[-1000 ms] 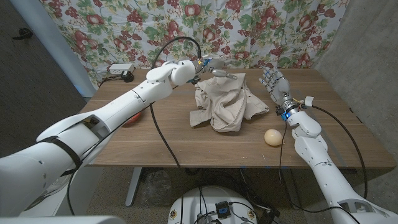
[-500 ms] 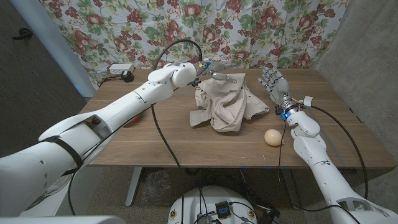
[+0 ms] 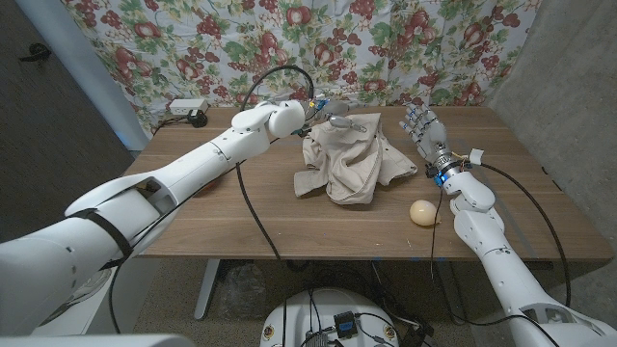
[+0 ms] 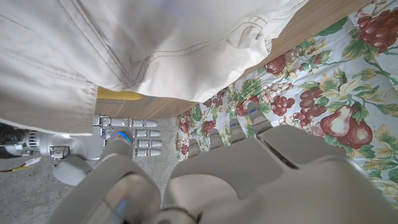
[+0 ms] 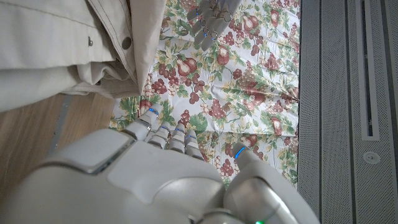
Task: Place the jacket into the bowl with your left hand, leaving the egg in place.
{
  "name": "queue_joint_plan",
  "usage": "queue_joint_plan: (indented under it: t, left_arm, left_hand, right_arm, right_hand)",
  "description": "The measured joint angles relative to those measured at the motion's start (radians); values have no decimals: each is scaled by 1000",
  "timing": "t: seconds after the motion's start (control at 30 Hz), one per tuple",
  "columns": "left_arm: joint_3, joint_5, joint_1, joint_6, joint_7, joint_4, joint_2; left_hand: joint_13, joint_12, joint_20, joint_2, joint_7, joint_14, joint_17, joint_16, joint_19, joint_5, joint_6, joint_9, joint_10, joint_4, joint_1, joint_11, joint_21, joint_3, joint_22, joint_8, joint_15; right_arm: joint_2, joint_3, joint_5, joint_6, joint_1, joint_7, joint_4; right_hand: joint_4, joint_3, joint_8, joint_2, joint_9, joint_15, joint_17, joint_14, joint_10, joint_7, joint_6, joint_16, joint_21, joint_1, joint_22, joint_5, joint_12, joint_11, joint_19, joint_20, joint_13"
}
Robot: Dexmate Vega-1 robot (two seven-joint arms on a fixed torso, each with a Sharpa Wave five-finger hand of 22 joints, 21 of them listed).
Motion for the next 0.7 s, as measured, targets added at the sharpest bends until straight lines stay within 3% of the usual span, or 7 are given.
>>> queue_joint_plan:
  t: [0.7]
  left_arm:
    - [42, -15, -32, -42, 16, 102, -35]
  left_hand:
    - [0, -6, 0, 0, -2, -11, 0, -4, 0, 0, -13, 0, -22, -5, 0, -4, -11, -5, 0, 0, 3]
  right_arm:
    - [1, -2, -1, 5, 21, 4, 39]
  right_hand:
    - [3, 3, 0, 0, 0, 0, 0, 0, 0, 0, 0, 0, 0, 0, 0, 0, 0, 0, 0, 0, 0]
